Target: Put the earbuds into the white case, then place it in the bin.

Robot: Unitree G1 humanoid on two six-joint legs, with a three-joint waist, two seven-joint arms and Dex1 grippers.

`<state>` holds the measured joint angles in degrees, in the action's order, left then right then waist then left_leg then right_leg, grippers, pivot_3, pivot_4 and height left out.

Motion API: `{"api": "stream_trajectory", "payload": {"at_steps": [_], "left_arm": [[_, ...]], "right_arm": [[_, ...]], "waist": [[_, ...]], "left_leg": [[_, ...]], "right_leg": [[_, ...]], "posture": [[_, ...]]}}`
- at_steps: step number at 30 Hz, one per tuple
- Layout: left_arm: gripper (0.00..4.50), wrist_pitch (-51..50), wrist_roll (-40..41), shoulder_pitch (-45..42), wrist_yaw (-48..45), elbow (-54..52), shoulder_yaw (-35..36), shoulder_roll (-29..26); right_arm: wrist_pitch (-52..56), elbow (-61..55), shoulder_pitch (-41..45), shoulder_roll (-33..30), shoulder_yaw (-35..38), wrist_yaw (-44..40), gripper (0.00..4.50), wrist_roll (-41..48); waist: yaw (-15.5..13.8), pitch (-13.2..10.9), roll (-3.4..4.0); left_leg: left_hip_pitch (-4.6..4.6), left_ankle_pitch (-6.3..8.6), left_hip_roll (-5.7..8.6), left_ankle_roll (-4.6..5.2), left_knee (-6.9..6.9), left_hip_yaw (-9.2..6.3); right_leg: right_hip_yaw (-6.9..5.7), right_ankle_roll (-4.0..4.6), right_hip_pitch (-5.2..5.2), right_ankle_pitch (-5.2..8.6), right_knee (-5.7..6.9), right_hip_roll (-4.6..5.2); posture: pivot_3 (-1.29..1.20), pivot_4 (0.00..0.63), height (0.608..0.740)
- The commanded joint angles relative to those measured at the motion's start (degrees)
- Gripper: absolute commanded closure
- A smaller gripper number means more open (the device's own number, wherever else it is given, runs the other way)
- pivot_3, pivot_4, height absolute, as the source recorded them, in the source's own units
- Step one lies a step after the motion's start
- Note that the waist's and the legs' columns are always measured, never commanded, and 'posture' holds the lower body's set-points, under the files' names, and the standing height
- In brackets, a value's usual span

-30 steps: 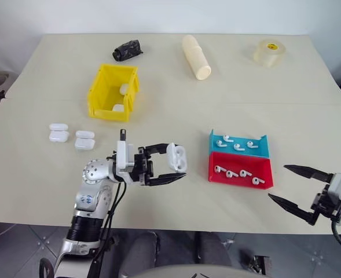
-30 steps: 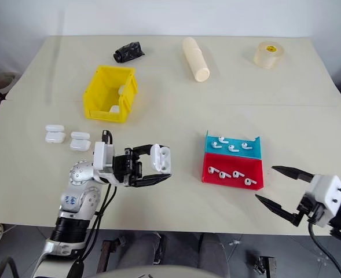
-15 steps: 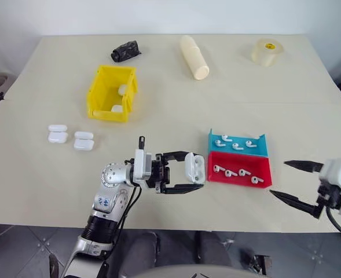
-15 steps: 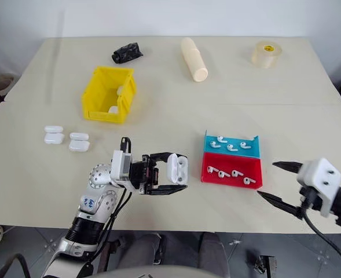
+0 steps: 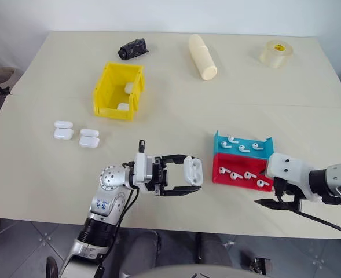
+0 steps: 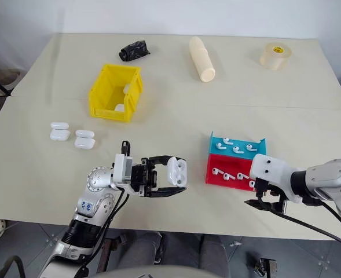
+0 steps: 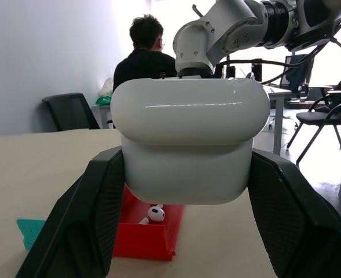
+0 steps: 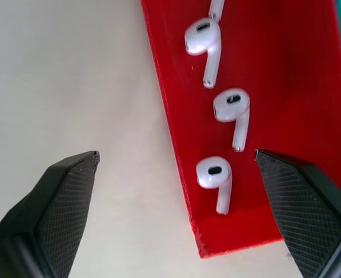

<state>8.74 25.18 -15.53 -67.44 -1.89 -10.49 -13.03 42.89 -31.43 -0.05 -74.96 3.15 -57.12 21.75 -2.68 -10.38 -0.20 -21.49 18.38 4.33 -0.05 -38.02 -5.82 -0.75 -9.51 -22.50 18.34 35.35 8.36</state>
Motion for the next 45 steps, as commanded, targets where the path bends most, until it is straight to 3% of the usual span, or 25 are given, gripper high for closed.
{"api": "stream_trajectory", "payload": {"at_steps": [1, 3, 6, 10, 25, 29, 38, 43, 45], "left_arm": [[1.7, 0.23, 0.31, 0.3, 0.64, -2.8, -0.63, -0.14], [1.7, 0.04, 0.43, 0.36, 0.73, -2.96, -0.85, -0.18], [1.7, -0.46, 0.55, 0.32, 1.15, -3.47, -1.03, -0.28], [1.7, -1.32, 0.84, 0.24, 1.49, -4.05, -1.09, -0.51], [1.7, -3.38, 1.27, 0.09, 2.01, -5.41, -1.1, -0.95], [1.7, -3.72, 1.32, 0.13, 2.13, -5.76, -1.14, -0.94], [1.7, -4.38, 1.38, 0.1, 2.14, -6.21, -0.97, -1.01], [1.7, -4.45, 1.4, 0.09, 2.09, -6.25, -0.91, -1.0], [1.7, -4.46, 1.43, 0.07, 2.0, -6.23, -0.89, -0.98]], "right_arm": [[-0.44, 0.31, 1.42, -0.75, -0.83, -0.04, 0.0, -2.35], [-0.6, 0.93, 1.99, -0.52, -1.45, -0.1, 0.0, -3.18], [-1.28, 2.15, 2.95, -0.16, -2.84, -0.13, 0.6, -4.87], [-1.95, 3.07, 4.12, 0.16, -4.7, -0.71, 1.9, -6.27], [-5.59, 5.77, 7.72, 0.87, -8.93, -3.28, 1.9, -11.24], [-6.51, 6.34, 8.02, 0.9, -9.37, -3.85, 2.74, -12.41], [-6.74, 6.32, 7.75, 1.13, -9.8, -5.03, 2.74, -13.41], [-6.73, 6.26, 7.59, 1.42, -9.75, -5.55, 3.87, -13.61], [-6.55, 6.1, 7.56, 1.66, -9.55, -5.44, 3.99, -13.59]], "waist": [[0.01, 0.0, 0.0], [0.01, 0.0, 0.0], [0.02, 0.0, 0.0], [0.03, 0.0, 0.0], [0.07, 0.0, 0.01], [0.11, 0.0, 0.0], [0.14, 0.0, 0.0], [0.25, 0.0, 0.0], [0.31, 0.0, 0.0]], "left_leg": [[0.0, 0.0, 0.0, 0.0, 0.0, 0.0], [0.0, 0.0, 0.0, 0.0, -0.01, 0.01], [0.0, 0.0, 0.0, 0.0, -0.01, 0.01], [0.0, 0.0, 0.0, 0.0, -0.01, 0.02], [0.0, 0.0, -0.01, 0.0, 0.0, 0.02], [0.0, 0.0, -0.01, 0.0, -0.01, 0.02], [0.0, 0.0, -0.01, 0.0, -0.01, 0.03], [0.01, 0.0, -0.01, 0.0, -0.02, 0.04], [0.02, 0.0, -0.01, 0.0, -0.02, 0.05]], "right_leg": [[0.0, 0.0, 0.0, 0.0, 0.0, 0.0], [0.0, -0.01, 0.0, 0.0, 0.01, 0.0], [0.01, -0.01, 0.0, 0.0, 0.01, -0.01], [0.01, -0.01, -0.01, -0.01, 0.01, -0.01], [0.02, -0.01, -0.02, -0.01, 0.01, -0.01], [0.02, -0.01, -0.02, -0.01, 0.01, -0.01], [0.02, -0.01, -0.02, -0.01, 0.01, -0.01], [0.03, -0.02, -0.01, -0.01, 0.01, -0.01], [0.03, -0.02, 0.0, -0.01, 0.01, -0.02]], "posture": [[0.0, 0.15, 0.74], [0.0, 0.15, 0.74], [0.0, 0.15, 0.74], [0.0, 0.15, 0.74], [0.0, 0.15, 0.74], [0.0, 0.15, 0.74], [0.0, 0.15, 0.74], [0.0, 0.15, 0.74], [0.0, 0.15, 0.74]]}}
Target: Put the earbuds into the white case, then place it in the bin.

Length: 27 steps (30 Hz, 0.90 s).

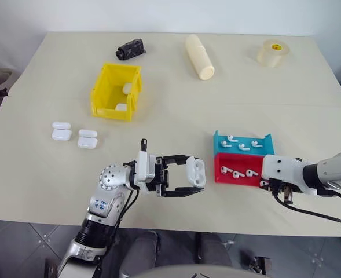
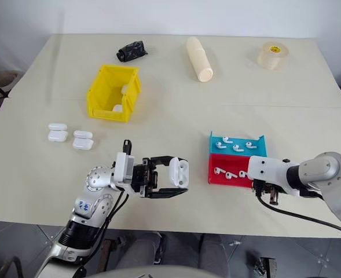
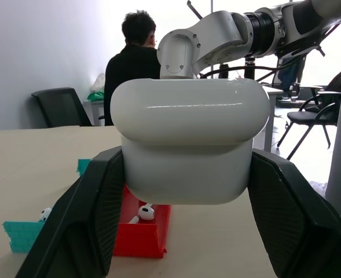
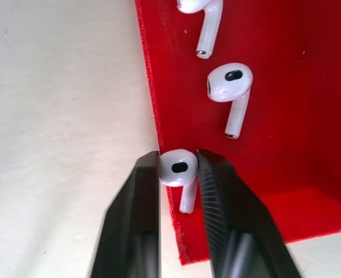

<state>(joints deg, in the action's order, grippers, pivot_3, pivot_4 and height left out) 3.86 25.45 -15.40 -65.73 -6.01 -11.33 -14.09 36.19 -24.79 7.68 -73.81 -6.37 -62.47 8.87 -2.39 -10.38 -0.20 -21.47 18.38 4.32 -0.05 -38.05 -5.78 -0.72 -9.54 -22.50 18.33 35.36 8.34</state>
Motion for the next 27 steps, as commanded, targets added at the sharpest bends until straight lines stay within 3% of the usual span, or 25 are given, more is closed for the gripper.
{"api": "stream_trajectory", "payload": {"at_steps": [1, 7, 14, 19, 21, 24, 27], "left_arm": [[1.7, 0.42, 1.19, -0.07, 0.26, -2.11, -0.04, 0.1], [1.7, 0.4, 1.42, -0.19, -0.18, -1.86, -0.01, 0.03], [1.7, 0.29, 2.09, -0.94, -1.29, -0.94, 0.7, -0.46], [1.7, 0.17, 3.07, -2.42, -2.27, 1.17, 1.55, -0.28], [1.7, 0.33, 3.17, -2.88, -2.36, 1.96, 1.81, 0.0], [1.7, 0.31, 4.17, -3.72, -3.13, 3.18, 2.31, 0.53], [1.7, -1.27, 4.84, -5.02, -4.25, 4.3, 2.23, 0.12]], "right_arm": [[0.27, -0.65, -0.2, 0.58, 0.08, -0.05, 3.99, -0.66], [0.97, -1.5, -1.06, 0.7, 2.38, -0.02, 3.99, 0.79], [1.06, -3.81, -4.45, 3.8, 15.67, -2.91, 3.99, 10.31], [-1.5, -6.12, -6.29, 14.97, 25.92, -1.9, 3.99, 20.98], [-3.17, -7.5, -5.89, 19.23, 26.69, -0.53, 3.99, 23.46], [-4.59, -10.22, -3.62, 30.91, 27.31, 6.66, 3.99, 31.73], [-9.07, -12.79, -4.13, 42.17, 24.25, 13.12, 3.99, 33.06]], "waist": [[0.05, 0.0, 0.0], [0.11, 0.0, 0.0], [0.01, 0.0, -0.01], [-0.35, -0.02, -0.04], [-0.27, -0.02, -0.04], [-0.15, -0.04, -0.07], [-0.05, -0.04, -0.06]], "left_leg": [[0.0, 0.0, -0.01, 0.0, 0.0, 0.0], [0.0, 0.0, -0.01, 0.0, 0.0, -0.01], [-0.01, 0.01, 0.0, 0.0, 0.02, 0.0], [0.0, 0.0, -0.02, 0.0, 0.01, -0.01], [0.01, 0.0, -0.01, 0.0, 0.0, 0.0], [0.02, 0.0, -0.04, -0.01, 0.01, -0.03], [0.03, -0.01, -0.04, -0.04, 0.01, -0.09]], "right_leg": [[0.0, 0.0, 0.0, 0.0, 0.0, -0.01], [0.0, 0.0, 0.0, 0.0, 0.0, -0.01], [0.01, 0.0, 0.0, 0.0, -0.02, 0.0], [-0.02, -0.01, 0.03, -0.01, -0.02, -0.02], [0.0, -0.02, 0.03, -0.02, -0.01, -0.02], [-0.01, -0.02, 0.03, -0.02, -0.01, -0.04], [-0.02, -0.02, 0.01, -0.02, 0.05, -0.05]], "posture": [[0.0, 0.15, 0.74], [0.0, 0.15, 0.74], [0.0, 0.15, 0.74], [0.0, 0.15, 0.74], [0.0, 0.15, 0.74], [0.0, 0.15, 0.74], [0.0, 0.15, 0.74]]}}
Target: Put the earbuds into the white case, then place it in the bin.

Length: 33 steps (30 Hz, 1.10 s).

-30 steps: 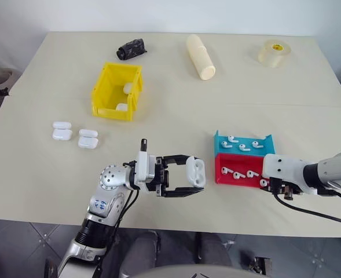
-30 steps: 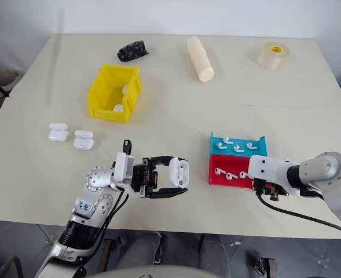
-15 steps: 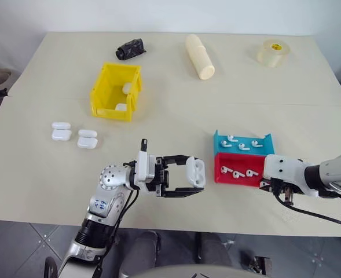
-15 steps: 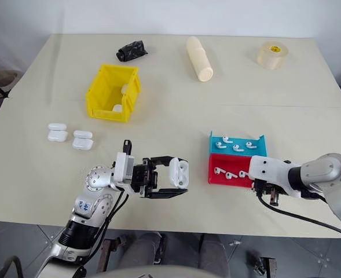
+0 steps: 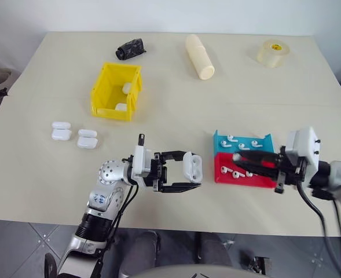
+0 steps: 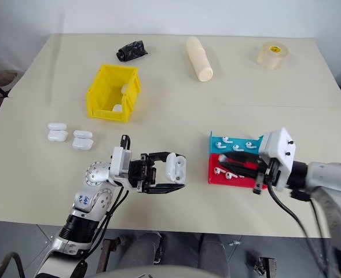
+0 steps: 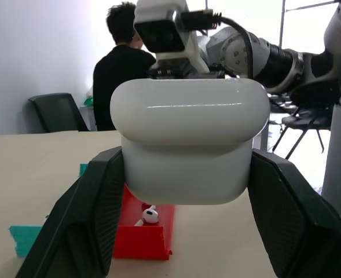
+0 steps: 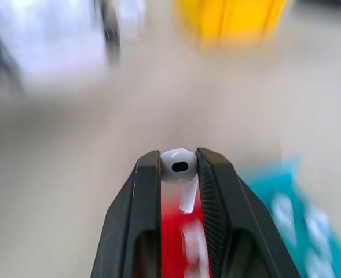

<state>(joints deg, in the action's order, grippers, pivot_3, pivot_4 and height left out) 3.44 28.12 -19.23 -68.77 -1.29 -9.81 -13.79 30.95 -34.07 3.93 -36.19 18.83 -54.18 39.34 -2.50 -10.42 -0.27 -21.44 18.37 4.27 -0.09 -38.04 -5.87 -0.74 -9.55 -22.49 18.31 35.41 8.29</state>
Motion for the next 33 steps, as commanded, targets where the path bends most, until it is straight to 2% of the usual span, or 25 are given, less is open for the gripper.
{"api": "stream_trajectory", "payload": {"at_steps": [1, 5, 13, 24, 33], "left_arm": [[1.7, -1.46, 2.61, -1.44, -1.87, -0.27, 0.75, -0.45], [1.7, -7.13, 3.95, -2.76, -2.48, -0.56, 0.94, -2.46], [1.7, -13.1, 5.64, -4.3, -1.78, -2.68, 1.46, -2.84], [1.7, -14.91, 6.14, -5.0, -0.89, -4.55, 2.28, -2.42], [1.7, -14.93, 5.83, -4.52, 0.0, -5.34, 2.64, -1.99]], "right_arm": [[-4.3, -4.18, -0.75, 6.26, -1.96, 5.69, 3.99, 2.47], [-8.67, -6.15, 0.02, 14.22, -8.26, 9.25, 3.99, 2.42], [-13.37, -5.55, -2.01, 19.5, -16.92, 11.06, 3.99, 0.79], [-19.23, 0.19, -4.25, 20.51, -19.87, 10.46, 3.99, -2.03], [-20.41, 1.87, -4.75, 18.98, -20.73, 8.99, 3.99, -1.56]], "waist": [[0.2, 0.02, 0.04], [0.98, 0.02, 0.03], [1.34, 0.03, 0.05], [1.36, 0.03, 0.05], [1.35, 0.03, 0.05]], "left_leg": [[0.0, 0.0, 0.02, 0.0, 0.0, 0.01], [0.01, 0.01, 0.07, 0.01, 0.0, 0.0], [0.03, 0.0, 0.04, 0.0, 0.04, -0.02], [0.05, 0.0, 0.04, 0.0, 0.04, 0.0], [0.06, 0.0, 0.04, 0.0, 0.05, 0.01]], "right_leg": [[0.02, 0.0, -0.02, 0.0, 0.03, 0.0], [0.06, 0.0, -0.02, 0.0, 0.06, 0.05], [0.1, 0.03, -0.09, 0.01, 0.14, -0.01], [0.13, 0.03, -0.08, 0.02, 0.15, -0.02], [0.16, 0.04, -0.08, 0.02, 0.14, -0.03]], "posture": [[0.0, 0.15, 0.74], [0.0, 0.15, 0.74], [0.0, 0.15, 0.74], [0.0, 0.15, 0.74], [0.0, 0.15, 0.74]]}}
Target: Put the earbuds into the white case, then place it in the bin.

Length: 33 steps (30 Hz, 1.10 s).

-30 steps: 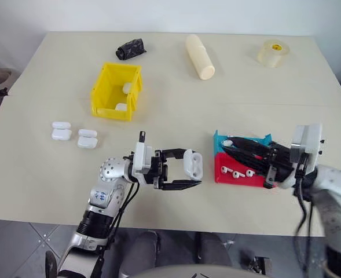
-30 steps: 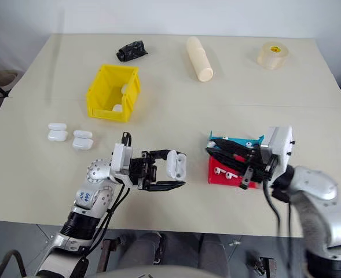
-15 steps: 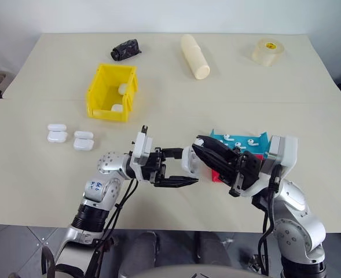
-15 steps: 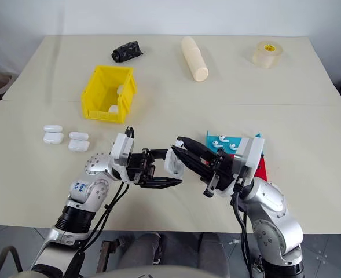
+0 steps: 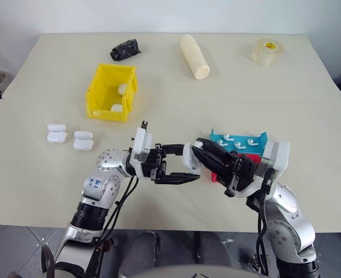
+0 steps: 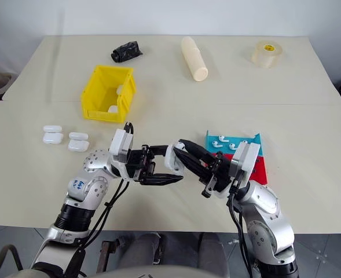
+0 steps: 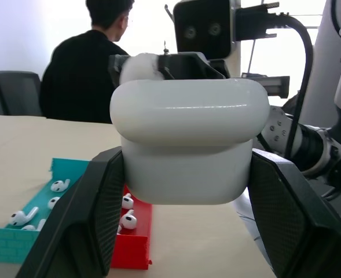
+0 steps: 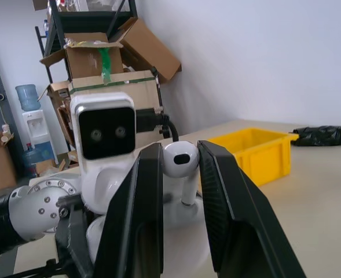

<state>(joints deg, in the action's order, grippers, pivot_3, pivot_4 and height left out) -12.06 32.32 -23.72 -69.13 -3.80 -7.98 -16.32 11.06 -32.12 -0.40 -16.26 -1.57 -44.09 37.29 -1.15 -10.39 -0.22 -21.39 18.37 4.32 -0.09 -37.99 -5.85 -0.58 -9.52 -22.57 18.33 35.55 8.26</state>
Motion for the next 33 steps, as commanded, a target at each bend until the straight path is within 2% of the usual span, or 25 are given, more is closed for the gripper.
{"api": "stream_trajectory", "payload": {"at_steps": [1, 15, 17, 28, 33], "left_arm": [[1.7, 0.56, 1.63, 0.03, 0.41, -2.9, 0.81, 0.53], [1.7, 1.47, 1.83, -0.56, -1.33, -3.19, 0.44, 0.84], [1.7, 1.46, 1.81, -0.94, -1.33, -3.15, 0.36, 1.06], [1.7, 2.23, 0.73, -1.88, -1.79, -1.71, 0.5, 1.93], [1.7, 4.64, -2.24, -1.73, -1.67, -0.18, -0.19, 1.6]], "right_arm": [[-0.5, -0.05, -0.44, -1.17, -0.43, -1.44, 3.99, 0.55], [-3.23, 2.92, 0.23, -3.85, -2.19, -3.18, 3.99, -2.77], [-2.27, 3.21, 0.51, -4.16, -2.02, -3.21, 3.26, -1.83], [-1.04, 1.73, 1.3, -7.15, 0.99, -3.79, 0.03, 1.49], [0.02, -1.87, -2.61, -13.67, 9.78, -4.31, 0.03, 5.43]], "waist": [[-0.02, 0.0, 0.0], [-0.01, 0.0, 0.0], [-0.04, 0.0, 0.0], [-0.07, 0.0, 0.0], [-0.44, -0.01, -0.01]], "left_leg": [[0.0, 0.0, 0.0, 0.0, 0.0, 0.0], [0.0, 0.0, 0.0, 0.0, 0.01, 0.01], [0.0, 0.0, 0.0, 0.0, 0.01, 0.0], [0.0, 0.0, -0.01, 0.0, 0.01, 0.0], [-0.02, 0.01, 0.01, 0.01, 0.01, -0.01]], "right_leg": [[0.0, 0.0, 0.0, 0.0, 0.0, 0.0], [0.0, 0.0, 0.0, 0.0, -0.01, 0.0], [0.0, 0.0, 0.0, 0.0, -0.01, 0.0], [-0.01, 0.0, 0.01, 0.0, -0.03, 0.0], [-0.02, 0.0, 0.04, 0.0, -0.09, 0.01]], "posture": [[0.0, 0.15, 0.74], [0.0, 0.15, 0.74], [0.0, 0.15, 0.74], [0.0, 0.15, 0.74], [0.0, 0.15, 0.74]]}}
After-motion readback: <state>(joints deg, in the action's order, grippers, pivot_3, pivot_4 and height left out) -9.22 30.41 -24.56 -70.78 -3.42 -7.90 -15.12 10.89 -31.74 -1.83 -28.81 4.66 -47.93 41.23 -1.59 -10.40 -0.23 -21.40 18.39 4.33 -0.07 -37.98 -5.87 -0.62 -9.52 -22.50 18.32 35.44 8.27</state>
